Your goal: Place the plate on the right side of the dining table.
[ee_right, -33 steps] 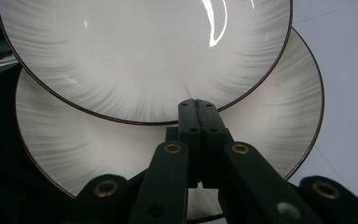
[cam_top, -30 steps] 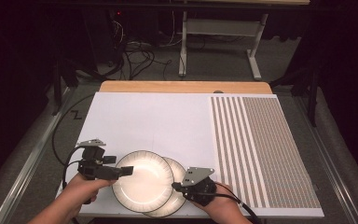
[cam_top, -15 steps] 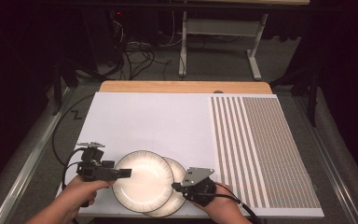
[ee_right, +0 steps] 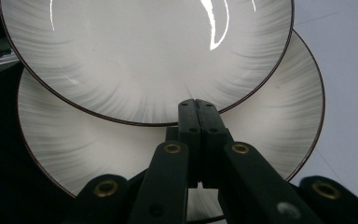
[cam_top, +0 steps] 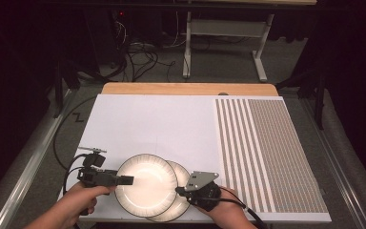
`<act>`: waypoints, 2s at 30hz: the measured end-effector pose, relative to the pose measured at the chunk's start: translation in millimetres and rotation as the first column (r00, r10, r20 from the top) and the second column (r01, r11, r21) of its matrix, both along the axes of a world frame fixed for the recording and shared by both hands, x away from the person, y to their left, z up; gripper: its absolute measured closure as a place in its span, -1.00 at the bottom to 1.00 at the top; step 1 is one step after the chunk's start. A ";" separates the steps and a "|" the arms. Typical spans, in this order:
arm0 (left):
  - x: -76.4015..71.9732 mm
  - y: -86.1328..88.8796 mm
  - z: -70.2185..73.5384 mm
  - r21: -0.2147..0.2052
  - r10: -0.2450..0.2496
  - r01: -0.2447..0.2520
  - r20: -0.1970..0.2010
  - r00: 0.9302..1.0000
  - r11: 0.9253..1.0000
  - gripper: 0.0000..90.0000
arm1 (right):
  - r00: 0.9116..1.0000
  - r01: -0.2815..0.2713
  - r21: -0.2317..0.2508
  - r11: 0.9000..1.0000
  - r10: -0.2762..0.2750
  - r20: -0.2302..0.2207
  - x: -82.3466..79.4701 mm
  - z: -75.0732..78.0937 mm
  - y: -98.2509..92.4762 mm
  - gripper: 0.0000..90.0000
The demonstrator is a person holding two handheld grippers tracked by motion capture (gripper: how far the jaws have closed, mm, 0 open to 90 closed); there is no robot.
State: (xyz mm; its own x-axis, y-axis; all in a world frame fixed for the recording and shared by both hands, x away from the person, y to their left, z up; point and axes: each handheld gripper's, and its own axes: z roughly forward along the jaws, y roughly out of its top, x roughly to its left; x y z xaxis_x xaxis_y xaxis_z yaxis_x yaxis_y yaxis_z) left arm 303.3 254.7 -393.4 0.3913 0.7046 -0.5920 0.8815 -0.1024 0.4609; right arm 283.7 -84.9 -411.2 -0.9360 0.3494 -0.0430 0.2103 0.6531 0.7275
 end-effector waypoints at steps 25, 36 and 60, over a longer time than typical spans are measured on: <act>4.9 -2.2 -15.9 -0.089 -0.058 0.045 -0.154 0.986 0.995 -0.06 | 1.000 0.000 -0.007 1.000 0.000 0.004 1.6 -0.4 -0.3 1.00; 6.1 -3.0 -16.2 -0.095 -0.060 0.045 -0.164 0.985 0.994 0.33 | 1.000 0.000 -0.005 1.000 0.000 0.002 1.7 -0.5 -0.4 1.00; 5.2 -0.9 -15.8 -0.128 -0.064 0.045 -0.153 0.986 0.991 0.58 | 1.000 0.001 -0.016 1.000 -0.001 0.000 1.4 -1.1 0.2 1.00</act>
State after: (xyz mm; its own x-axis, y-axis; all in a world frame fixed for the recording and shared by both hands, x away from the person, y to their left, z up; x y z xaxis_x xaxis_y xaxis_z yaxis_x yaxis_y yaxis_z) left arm 308.5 253.8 -409.2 0.3224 0.6019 -0.7306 0.9385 -0.1027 0.3296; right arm 285.1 -84.7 -412.3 -0.9358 0.3492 -0.0488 0.2105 0.6642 0.7173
